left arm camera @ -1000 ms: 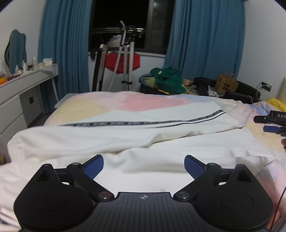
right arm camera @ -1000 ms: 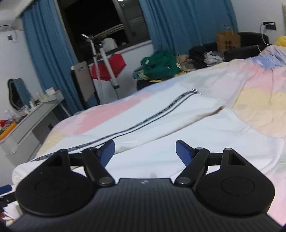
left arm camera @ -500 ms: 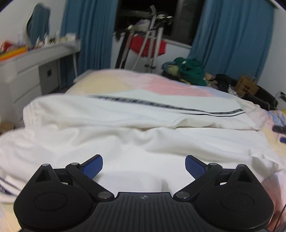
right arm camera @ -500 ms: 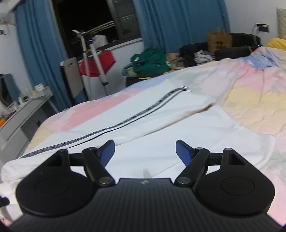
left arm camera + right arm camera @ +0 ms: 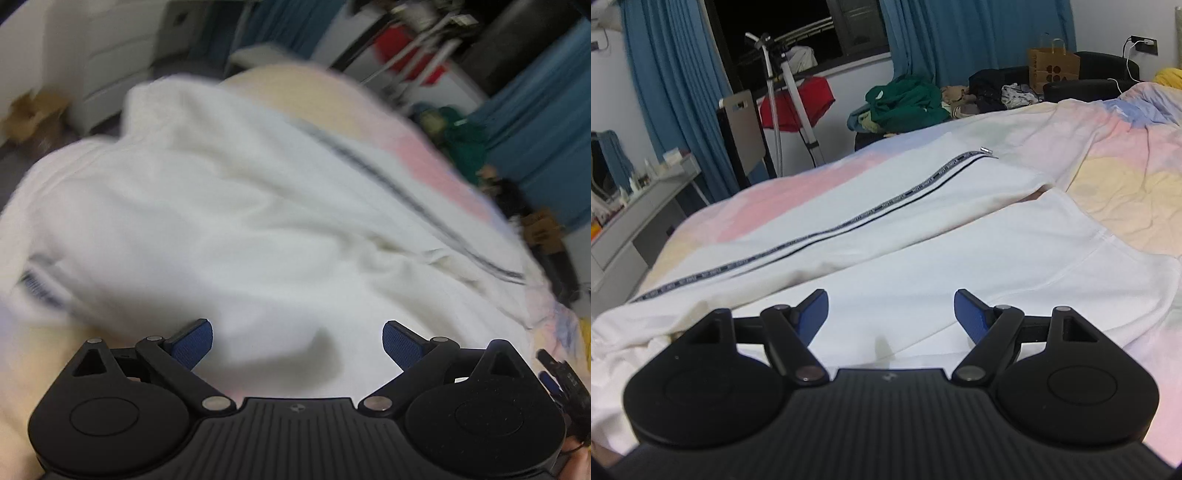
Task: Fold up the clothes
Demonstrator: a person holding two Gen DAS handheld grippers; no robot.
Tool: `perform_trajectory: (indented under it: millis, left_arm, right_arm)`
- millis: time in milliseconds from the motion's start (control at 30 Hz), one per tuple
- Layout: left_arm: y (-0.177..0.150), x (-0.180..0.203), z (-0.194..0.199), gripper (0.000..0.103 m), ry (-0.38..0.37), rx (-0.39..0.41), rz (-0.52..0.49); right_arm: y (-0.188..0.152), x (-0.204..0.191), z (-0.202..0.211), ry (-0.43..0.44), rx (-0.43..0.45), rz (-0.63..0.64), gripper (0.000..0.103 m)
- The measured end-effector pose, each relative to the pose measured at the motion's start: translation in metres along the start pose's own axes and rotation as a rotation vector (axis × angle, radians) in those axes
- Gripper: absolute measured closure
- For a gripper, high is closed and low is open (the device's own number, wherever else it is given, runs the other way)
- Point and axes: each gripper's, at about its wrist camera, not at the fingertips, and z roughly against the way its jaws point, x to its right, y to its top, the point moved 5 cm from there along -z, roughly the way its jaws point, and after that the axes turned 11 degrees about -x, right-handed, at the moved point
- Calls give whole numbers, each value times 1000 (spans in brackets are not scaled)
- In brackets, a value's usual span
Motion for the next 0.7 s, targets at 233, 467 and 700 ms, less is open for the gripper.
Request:
perform_trajectory:
  millis: [233,467,700]
  left_arm:
    - [13,-58,15,3,-11,-71,296]
    - [19,-98,-2,8,-61,-37,512]
    - [22,-117,-8,20,-152,20,558]
  right_arm:
    - [5,12,3,16,-4,-82,26]
    - [9,46,7,-1,1,-224,26]
    - [5,156,46,-200,147,-571,25]
